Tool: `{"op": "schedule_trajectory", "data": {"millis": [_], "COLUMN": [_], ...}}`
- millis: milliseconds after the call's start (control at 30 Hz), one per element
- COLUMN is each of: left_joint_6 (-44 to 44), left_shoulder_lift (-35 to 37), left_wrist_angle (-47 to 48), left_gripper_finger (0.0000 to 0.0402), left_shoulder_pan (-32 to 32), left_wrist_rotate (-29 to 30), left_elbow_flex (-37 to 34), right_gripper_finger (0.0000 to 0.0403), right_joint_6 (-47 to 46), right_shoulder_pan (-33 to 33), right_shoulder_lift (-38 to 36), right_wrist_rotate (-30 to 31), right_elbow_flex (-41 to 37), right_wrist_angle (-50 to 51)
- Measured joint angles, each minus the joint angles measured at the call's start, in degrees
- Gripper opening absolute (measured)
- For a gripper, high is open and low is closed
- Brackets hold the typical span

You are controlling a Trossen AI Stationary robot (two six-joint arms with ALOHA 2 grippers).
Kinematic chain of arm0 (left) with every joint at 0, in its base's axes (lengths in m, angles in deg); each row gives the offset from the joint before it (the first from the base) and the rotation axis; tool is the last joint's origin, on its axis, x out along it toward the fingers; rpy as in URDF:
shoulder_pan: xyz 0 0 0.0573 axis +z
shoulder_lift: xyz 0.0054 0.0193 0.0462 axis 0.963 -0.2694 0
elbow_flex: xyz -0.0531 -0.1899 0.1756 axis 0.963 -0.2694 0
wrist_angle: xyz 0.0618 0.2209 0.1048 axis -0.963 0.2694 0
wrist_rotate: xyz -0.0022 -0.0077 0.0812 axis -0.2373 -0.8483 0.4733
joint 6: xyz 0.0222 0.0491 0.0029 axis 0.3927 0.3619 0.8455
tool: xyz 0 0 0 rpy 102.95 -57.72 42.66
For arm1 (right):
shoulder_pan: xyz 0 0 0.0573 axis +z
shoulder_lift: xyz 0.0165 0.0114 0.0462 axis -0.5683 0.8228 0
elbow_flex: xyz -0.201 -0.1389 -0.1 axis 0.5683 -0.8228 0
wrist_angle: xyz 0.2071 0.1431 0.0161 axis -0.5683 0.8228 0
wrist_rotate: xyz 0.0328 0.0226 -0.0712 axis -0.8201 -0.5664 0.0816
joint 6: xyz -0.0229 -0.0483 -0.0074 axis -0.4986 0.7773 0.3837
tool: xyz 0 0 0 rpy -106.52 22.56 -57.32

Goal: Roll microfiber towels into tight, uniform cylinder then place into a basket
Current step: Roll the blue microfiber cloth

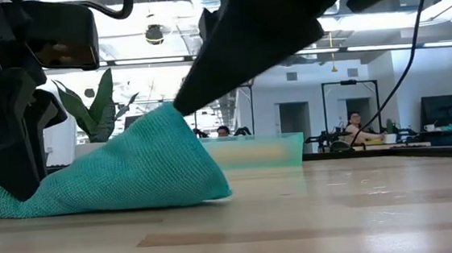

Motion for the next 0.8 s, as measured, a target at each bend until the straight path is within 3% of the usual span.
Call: {"op": "schedule_trajectory", "data": {"millis": [200,367,633,800], "left_joint_6": [-0.01,-0.02,-0.02,-0.02], "left_shoulder_lift": [-0.02,-0.02,-0.04,-0.04], "left_wrist_angle": [-0.11,0.01,0.12,0.20], "left_gripper_finger": [0.0081,0.0081,0.0081,0.0081], "left_shoulder_pan": [0.00,-0.02,-0.02,-0.02], "left_wrist_rotate": [0.00,0.02,0.07,0.07], "left_elbow_flex": [0.00,0.02,0.02,0.02], "right_gripper_finger": [0.0150,0.0144,0.0131,0.0116], "right_joint_6": [-0.65,1.09,1.83,-4.75], "right_shoulder_pan": [0.72,1.50,0.40,-1.88], "right_shoulder_lift": [-2.60,-2.91,3.93,5.22], "right_wrist_rotate": [2.07,2.17,2.21,5.74], "right_elbow_flex": [0.07,0.09,-0.02,0.07], "right_wrist_angle": [0.69,-5.99,-9.30,-5.74]}}
